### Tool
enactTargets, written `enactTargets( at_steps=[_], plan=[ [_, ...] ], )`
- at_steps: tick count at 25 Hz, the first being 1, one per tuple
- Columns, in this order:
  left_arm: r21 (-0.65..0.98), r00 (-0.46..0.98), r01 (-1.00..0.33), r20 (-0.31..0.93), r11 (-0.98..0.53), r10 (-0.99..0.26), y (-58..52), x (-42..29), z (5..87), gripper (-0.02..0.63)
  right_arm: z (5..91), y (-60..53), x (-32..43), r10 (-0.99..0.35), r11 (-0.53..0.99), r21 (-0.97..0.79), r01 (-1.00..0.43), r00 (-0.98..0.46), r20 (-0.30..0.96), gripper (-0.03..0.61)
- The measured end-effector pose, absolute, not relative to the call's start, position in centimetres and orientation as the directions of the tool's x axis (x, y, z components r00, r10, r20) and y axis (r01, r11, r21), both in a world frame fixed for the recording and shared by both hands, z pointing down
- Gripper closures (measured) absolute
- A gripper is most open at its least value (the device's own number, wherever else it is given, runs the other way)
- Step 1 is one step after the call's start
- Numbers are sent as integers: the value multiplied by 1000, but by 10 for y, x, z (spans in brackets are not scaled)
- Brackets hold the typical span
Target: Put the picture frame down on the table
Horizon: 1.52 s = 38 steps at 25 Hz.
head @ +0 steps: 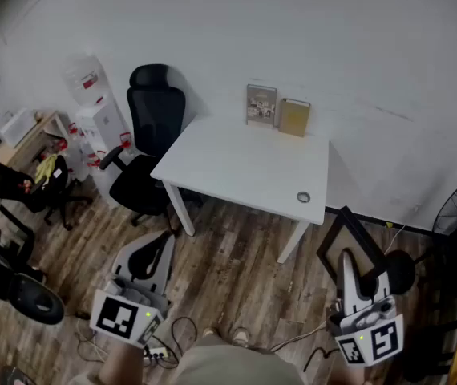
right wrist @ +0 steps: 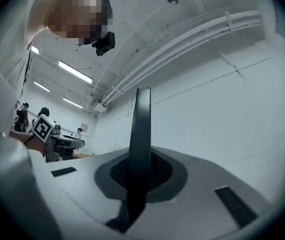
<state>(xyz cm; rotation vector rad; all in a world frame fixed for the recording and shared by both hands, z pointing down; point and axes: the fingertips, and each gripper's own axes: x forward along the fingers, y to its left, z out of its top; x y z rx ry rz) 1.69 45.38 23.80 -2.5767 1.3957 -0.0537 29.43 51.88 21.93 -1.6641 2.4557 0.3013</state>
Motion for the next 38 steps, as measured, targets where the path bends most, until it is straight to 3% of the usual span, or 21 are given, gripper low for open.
enactTargets(
  at_steps=[18,38],
  plan=[
    [-209,549,-822,-47,-529,-835,455,32,240,592,228,512,298,-888,406,12,-914,-397,-231,548],
    [-194,520,-839,-6,-509,-854,402,22,258,592,250,452,270,-865,491,-2,-871,-487,-122,548]
  ],
)
